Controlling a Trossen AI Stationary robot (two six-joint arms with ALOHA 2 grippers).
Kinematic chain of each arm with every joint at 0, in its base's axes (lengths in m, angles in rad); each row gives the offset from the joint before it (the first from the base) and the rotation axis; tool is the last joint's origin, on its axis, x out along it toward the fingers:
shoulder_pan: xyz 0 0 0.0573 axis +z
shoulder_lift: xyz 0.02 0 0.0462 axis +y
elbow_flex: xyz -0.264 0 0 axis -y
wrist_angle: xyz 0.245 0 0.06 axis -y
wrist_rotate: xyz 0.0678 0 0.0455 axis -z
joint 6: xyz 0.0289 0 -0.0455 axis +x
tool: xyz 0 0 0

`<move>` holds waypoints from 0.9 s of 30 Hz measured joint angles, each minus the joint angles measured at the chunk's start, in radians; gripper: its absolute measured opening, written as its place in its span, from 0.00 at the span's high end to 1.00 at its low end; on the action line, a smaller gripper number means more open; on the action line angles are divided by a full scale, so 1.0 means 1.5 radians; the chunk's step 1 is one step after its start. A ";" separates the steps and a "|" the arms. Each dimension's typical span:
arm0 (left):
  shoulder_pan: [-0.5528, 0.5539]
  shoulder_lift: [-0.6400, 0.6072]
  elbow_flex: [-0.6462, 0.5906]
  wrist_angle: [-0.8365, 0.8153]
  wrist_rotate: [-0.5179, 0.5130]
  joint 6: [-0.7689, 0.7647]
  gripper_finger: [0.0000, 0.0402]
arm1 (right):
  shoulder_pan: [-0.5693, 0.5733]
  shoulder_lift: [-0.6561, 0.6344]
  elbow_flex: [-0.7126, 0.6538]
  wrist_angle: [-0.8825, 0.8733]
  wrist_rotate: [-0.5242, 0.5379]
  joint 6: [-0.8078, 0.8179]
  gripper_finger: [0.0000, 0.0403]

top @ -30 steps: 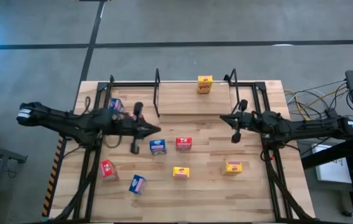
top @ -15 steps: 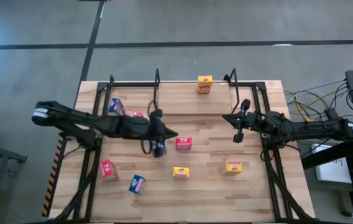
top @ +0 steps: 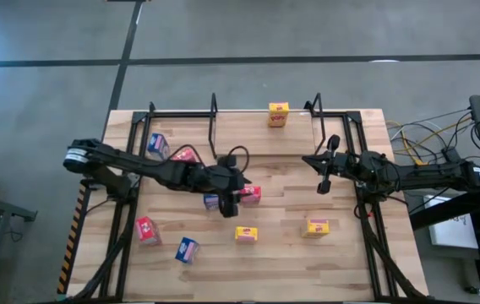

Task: Stack cereal on shelf
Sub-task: Put the right red cereal box on the shelf

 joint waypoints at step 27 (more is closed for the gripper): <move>0.046 0.156 0.126 -0.197 0.092 0.038 0.40 | 0.000 0.000 0.001 -0.006 0.001 -0.001 0.98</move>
